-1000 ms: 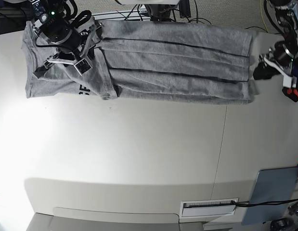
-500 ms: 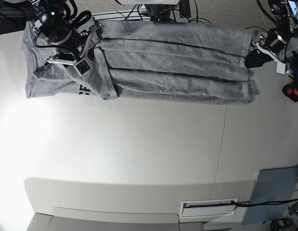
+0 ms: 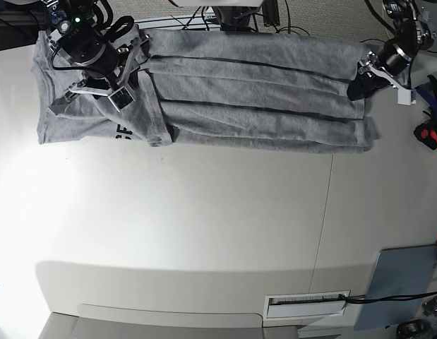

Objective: Fold the T-shirt properly
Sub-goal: 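Grasp the strip end with the left gripper, then fold the strip end with the left gripper toward the right gripper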

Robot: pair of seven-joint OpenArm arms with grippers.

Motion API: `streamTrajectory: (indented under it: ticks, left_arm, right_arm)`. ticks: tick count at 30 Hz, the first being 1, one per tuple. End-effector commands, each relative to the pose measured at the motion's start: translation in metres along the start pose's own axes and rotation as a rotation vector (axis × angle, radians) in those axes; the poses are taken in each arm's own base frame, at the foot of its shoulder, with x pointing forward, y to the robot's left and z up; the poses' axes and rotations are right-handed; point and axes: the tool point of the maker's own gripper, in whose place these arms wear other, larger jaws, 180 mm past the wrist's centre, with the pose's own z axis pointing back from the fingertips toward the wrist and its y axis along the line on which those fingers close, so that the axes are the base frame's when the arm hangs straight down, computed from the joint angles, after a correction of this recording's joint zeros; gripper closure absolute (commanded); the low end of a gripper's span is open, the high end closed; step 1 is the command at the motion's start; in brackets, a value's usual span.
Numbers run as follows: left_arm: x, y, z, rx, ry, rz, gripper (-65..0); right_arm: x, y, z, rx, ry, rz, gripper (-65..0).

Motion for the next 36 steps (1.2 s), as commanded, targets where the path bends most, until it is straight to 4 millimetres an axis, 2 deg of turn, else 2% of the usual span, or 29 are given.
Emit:
streamTrajectory:
  ticks: [1, 11, 19, 26, 29, 30, 32, 36]
  left_arm:
    - [0.007, -0.001, 0.003, -0.004, -0.014, -0.018, -26.0]
    - [0.011, -0.005, -0.013, -0.016, -0.05, 0.008, -26.0]
    - [0.005, -0.01, -0.018, -0.028, -0.063, 0.039, -26.0]
    - [0.009, -0.009, -0.019, -0.023, -0.094, 0.038, -25.7]
    - [0.006, 0.0, -0.019, 0.029, -0.08, 0.059, -19.1]
    - [0.007, 0.002, -0.019, 0.039, -0.083, 0.061, -14.3]
    - [0.01, 0.004, -0.018, 0.053, -0.1, 0.053, -0.8]
    - [0.022, 0.005, -0.017, 0.055, -0.164, 0.048, 0.0]
  right_arm:
    - [0.006, -0.005, 0.003, -0.015, -0.025, 0.01, -17.3]
    - [0.003, -0.004, 0.004, -0.014, -0.008, 0.01, -17.3]
    - [0.002, -0.005, 0.004, -0.015, -0.006, 0.01, -17.3]
    - [0.002, -0.004, 0.004, -0.014, -0.005, 0.01, -17.3]
    - [0.002, -0.004, 0.004, -0.014, -0.004, 0.01, -17.3]
    - [0.002, -0.004, 0.004, -0.014, -0.004, 0.01, -17.3]
    - [0.002, -0.004, 0.004, -0.014, -0.005, 0.01, -17.3]
    - [0.003, -0.005, 0.004, -0.015, -0.008, 0.011, -17.2]
